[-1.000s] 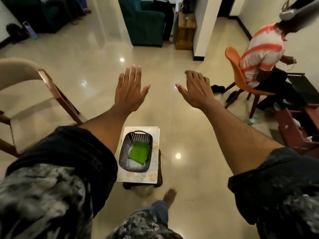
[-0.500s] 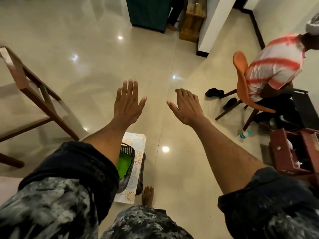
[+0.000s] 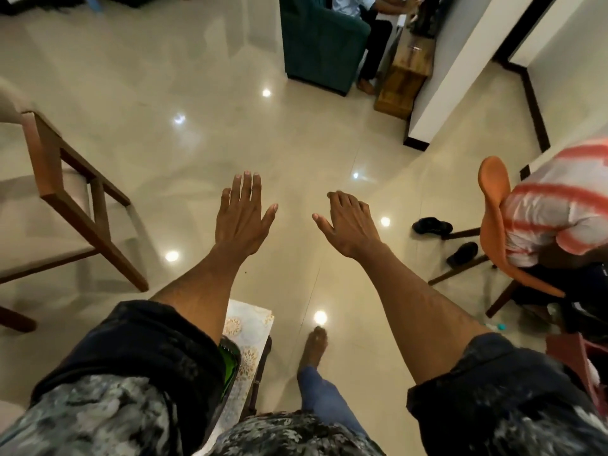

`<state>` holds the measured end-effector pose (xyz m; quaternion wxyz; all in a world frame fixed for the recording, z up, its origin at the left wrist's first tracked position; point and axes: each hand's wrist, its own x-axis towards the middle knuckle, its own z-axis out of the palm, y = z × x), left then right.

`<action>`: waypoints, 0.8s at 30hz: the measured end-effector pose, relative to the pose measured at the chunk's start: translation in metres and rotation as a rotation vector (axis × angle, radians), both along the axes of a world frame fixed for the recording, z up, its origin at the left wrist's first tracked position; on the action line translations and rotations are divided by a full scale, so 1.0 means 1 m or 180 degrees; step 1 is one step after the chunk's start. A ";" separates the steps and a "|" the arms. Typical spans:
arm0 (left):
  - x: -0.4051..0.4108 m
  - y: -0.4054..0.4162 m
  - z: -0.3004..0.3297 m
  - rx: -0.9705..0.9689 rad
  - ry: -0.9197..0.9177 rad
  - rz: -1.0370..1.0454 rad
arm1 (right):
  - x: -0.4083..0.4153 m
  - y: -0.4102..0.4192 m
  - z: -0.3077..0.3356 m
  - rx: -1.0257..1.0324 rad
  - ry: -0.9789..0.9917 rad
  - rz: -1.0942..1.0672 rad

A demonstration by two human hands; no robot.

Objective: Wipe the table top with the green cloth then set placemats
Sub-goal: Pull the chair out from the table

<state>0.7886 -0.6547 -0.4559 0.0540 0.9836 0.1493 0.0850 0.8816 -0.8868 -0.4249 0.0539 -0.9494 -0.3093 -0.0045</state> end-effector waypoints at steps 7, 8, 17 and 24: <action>0.096 0.014 0.011 -0.0025 -0.0059 0.0404 | 0.119 0.029 0.007 0.0049 0.0025 0.0307; 0.107 0.016 0.015 -0.0010 -0.0088 0.0464 | 0.133 0.033 0.008 0.0040 0.0011 0.0375; 0.168 0.048 0.018 0.0152 0.0031 0.0930 | 0.240 0.080 0.018 0.0098 0.0020 0.0864; 0.229 0.064 0.026 0.0180 0.0052 0.0997 | 0.299 0.092 0.008 0.0140 0.0045 0.0952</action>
